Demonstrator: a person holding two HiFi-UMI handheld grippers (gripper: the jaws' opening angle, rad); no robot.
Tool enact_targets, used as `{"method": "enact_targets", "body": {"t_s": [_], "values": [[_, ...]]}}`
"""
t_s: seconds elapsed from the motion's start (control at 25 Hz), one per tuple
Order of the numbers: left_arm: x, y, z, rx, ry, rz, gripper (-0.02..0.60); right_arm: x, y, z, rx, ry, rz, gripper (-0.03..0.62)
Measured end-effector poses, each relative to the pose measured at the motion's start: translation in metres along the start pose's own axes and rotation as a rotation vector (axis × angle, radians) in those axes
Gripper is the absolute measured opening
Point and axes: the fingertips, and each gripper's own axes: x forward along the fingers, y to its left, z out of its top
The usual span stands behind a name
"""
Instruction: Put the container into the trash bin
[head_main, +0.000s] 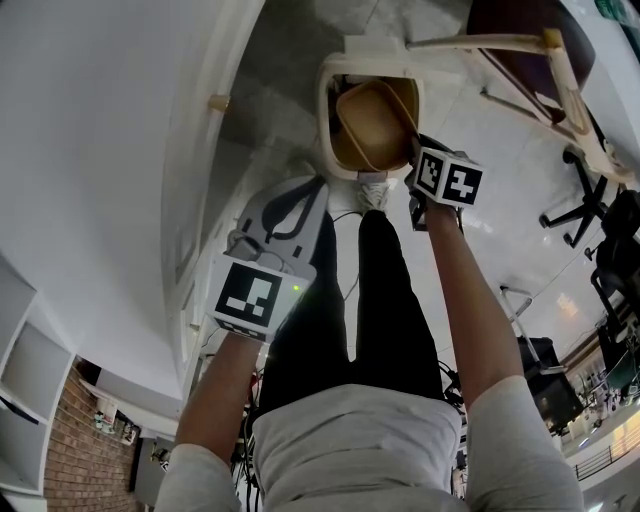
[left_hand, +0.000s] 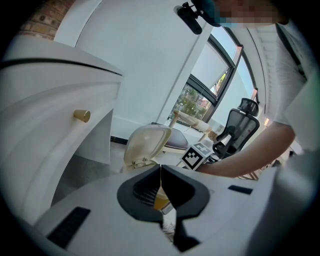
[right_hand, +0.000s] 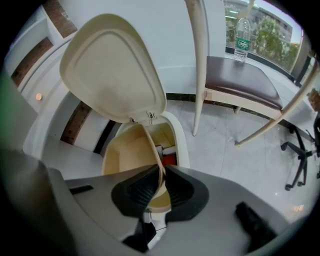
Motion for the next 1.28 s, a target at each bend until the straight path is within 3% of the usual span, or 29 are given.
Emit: {"method": "enact_targets", "body": {"t_s": [0.28, 0.8, 1.0, 1.28], "values": [[-0.005, 0.001, -0.001, 0.001, -0.008, 0.007, 0.018, 0.000, 0.012, 0.004, -0.021, -0.016, 0.044, 0.092], [-0.017, -0.007, 0.013, 0.018, -0.024, 0.019, 0.018, -0.021, 0.021, 0.008, -0.055, -0.030, 0.043, 0.094], [-0.025, -0.017, 0.023, 0.028, -0.031, 0.023, 0.018, -0.043, 0.029, 0.015, -0.110, -0.065, 0.051, 0.084], [-0.048, -0.038, 0.045, 0.052, -0.053, 0.036, 0.018, -0.095, 0.059, 0.020, -0.221, -0.111, 0.136, 0.038]]}}
